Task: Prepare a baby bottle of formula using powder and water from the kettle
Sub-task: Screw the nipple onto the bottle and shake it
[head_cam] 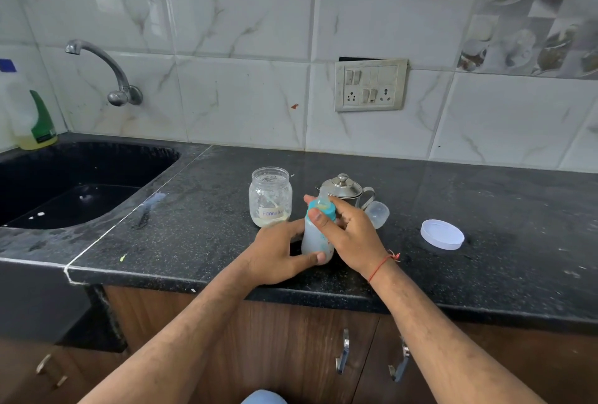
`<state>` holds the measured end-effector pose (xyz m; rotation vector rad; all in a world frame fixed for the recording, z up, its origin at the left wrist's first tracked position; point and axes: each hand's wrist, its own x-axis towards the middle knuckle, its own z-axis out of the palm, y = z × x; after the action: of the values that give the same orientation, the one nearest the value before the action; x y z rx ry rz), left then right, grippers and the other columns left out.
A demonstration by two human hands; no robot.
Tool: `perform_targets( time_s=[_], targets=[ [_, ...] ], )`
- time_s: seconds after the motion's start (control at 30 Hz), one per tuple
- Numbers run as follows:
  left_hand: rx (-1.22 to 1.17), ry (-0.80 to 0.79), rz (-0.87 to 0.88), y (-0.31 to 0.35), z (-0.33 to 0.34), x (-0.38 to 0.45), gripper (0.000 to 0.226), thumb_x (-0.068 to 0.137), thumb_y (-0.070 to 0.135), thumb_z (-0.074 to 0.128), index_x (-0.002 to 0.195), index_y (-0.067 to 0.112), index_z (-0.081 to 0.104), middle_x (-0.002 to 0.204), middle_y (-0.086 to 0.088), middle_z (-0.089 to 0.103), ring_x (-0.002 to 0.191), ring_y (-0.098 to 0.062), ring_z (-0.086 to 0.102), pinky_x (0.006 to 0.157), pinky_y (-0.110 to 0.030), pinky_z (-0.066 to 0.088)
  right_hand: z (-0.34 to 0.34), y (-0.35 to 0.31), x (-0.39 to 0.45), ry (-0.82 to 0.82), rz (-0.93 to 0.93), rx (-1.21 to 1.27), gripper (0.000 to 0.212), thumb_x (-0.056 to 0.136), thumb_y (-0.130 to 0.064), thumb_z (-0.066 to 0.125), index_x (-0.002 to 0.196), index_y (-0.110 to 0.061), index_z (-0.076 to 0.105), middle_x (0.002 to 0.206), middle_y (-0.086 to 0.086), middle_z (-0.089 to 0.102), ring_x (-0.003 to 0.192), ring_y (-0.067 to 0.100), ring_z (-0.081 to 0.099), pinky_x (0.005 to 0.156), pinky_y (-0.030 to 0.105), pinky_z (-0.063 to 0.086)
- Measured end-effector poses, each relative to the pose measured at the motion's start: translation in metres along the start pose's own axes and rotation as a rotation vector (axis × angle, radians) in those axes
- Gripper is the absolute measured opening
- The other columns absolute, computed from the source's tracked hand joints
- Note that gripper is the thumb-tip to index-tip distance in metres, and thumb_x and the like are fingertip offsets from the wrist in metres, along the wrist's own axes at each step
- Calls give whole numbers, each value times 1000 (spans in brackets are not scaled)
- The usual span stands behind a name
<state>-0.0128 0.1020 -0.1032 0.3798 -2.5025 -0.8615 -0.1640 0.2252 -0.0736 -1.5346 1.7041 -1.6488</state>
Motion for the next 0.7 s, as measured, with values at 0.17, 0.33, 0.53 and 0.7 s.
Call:
perform_targets(
  time_s=[0.17, 0.33, 0.53, 0.7],
  targets=[
    [135, 93, -54, 8, 4, -1, 53, 78, 75, 64, 106, 30, 70, 93, 13, 76, 89, -5, 70, 88, -39, 59, 16, 0, -8, 250, -93, -211, 35, 93, -59, 68, 103, -26, 76, 75, -9, 73, 62, 11, 63, 62, 35, 54],
    [91, 53, -49, 0, 6, 1, 55, 83, 77, 70, 115, 32, 69, 103, 12, 79, 98, -11, 75, 92, -45, 61, 15, -14, -12, 256, -32, -344, 30, 93, -58, 70, 94, -28, 71, 54, -22, 54, 51, 5, 48, 55, 23, 39],
    [-24, 37, -84, -5, 7, 1, 60, 82, 71, 78, 130, 37, 68, 120, 20, 76, 118, 2, 70, 107, -41, 58, -24, -25, -26, 241, -126, -618, 53, 86, -71, 65, 121, -33, 75, 105, -21, 74, 97, 1, 68, 83, 25, 57],
    [-30, 31, -96, -1, 5, 2, 63, 85, 63, 83, 138, 33, 67, 126, 22, 74, 123, 4, 67, 112, -36, 56, -90, -2, -21, 100, -349, -1154, 26, 84, -18, 72, 108, -26, 74, 116, -13, 70, 105, 23, 58, 72, 43, 58]
  ],
)
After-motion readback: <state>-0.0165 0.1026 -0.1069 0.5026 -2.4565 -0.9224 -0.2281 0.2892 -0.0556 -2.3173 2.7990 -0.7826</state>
